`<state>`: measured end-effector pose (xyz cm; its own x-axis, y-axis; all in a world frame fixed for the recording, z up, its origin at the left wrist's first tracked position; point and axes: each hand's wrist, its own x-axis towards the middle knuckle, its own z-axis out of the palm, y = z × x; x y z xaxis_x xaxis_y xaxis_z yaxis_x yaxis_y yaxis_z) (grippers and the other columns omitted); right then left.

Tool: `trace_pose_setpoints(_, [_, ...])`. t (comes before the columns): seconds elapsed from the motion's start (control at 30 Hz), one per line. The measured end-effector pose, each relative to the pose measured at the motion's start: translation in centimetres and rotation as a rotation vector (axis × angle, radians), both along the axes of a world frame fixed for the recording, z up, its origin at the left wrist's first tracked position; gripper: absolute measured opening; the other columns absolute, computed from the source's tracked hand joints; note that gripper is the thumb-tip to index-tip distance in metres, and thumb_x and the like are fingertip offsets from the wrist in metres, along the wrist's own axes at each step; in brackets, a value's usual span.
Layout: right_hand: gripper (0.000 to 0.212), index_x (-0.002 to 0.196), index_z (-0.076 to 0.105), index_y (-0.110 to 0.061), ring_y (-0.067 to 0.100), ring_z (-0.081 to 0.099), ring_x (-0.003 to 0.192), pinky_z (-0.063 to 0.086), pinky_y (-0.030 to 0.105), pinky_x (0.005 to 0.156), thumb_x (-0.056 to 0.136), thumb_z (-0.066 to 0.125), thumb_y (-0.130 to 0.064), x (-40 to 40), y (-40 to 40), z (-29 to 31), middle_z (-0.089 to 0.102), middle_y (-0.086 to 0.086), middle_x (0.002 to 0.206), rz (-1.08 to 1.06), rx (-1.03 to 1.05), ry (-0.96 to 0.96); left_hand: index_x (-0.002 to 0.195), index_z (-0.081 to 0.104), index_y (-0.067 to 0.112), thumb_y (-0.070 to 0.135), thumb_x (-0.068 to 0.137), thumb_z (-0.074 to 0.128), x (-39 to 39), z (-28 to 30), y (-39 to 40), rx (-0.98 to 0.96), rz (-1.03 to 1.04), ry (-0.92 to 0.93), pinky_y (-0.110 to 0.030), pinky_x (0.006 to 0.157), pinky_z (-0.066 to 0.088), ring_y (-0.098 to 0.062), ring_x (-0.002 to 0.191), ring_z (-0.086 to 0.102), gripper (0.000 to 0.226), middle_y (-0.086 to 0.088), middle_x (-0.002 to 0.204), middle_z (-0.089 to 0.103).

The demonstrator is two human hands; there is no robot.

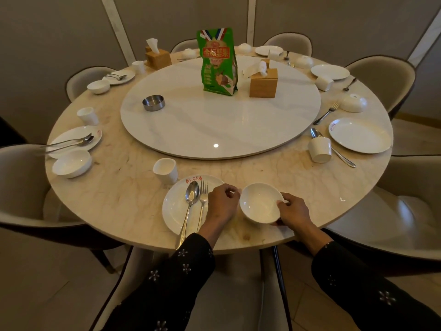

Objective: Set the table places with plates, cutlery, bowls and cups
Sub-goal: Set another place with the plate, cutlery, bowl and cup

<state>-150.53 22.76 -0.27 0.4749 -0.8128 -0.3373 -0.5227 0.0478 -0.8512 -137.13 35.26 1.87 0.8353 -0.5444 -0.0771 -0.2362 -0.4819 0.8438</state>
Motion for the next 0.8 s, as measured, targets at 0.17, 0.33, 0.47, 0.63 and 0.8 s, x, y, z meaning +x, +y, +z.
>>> trace_pose_setpoints(0.17, [0.039,0.132,0.055,-0.013,0.035,0.061,0.101,0.057,0.052,0.08,0.094,0.052,-0.014,0.5,0.3,-1.0,0.06,0.017,0.122,-0.086,0.023,0.017,0.099,0.067,0.015,0.018,0.093,0.058,4.0,0.9,4.6,-0.116,0.197,-0.112,-0.013,0.077,0.042,-0.009,0.09,0.059,0.011,0.004,0.096,0.066])
trace_pose_setpoints(0.33, [0.039,0.131,0.057,-0.015,0.04,0.063,0.1,0.058,0.053,0.077,0.092,0.054,-0.016,1.4,1.3,-1.5,0.06,0.017,0.123,-0.211,0.066,0.009,0.109,0.059,0.013,0.016,0.092,0.059,8.1,-0.1,9.8,-0.042,0.418,-0.079,-0.025,0.079,0.041,-0.017,0.097,0.054,0.018,-0.003,0.109,0.057])
trace_pose_setpoints(0.47, [0.041,0.133,0.055,-0.013,0.042,0.062,0.102,0.06,0.052,0.068,0.092,0.057,-0.012,1.8,2.2,-1.4,0.056,0.014,0.122,-0.292,0.105,-0.03,0.126,0.051,0.013,0.019,0.091,0.062,9.4,-1.3,12.4,0.073,0.425,0.1,-0.03,0.084,0.043,-0.025,0.108,0.055,0.037,-0.01,0.123,0.054])
trace_pose_setpoints(0.63, [0.044,0.127,0.059,-0.022,0.036,0.062,0.101,0.055,0.054,0.085,0.084,0.064,-0.016,1.6,3.0,-2.7,0.062,0.006,0.096,-0.332,0.055,-0.021,0.128,0.055,0.012,0.007,0.09,0.059,9.2,-2.2,13.5,0.107,0.282,0.181,-0.03,0.085,0.046,-0.026,0.112,0.058,0.038,-0.012,0.124,0.062])
trace_pose_setpoints(0.8, [0.045,0.126,0.059,-0.027,0.037,0.062,0.104,0.054,0.054,0.087,0.082,0.064,-0.02,1.5,3.1,-3.5,0.064,0.012,0.117,-0.369,0.037,-0.033,0.125,0.06,0.012,0.004,0.09,0.059,9.6,-2.0,13.7,0.07,0.267,0.17,-0.028,0.086,0.046,-0.024,0.109,0.058,0.036,-0.011,0.122,0.064])
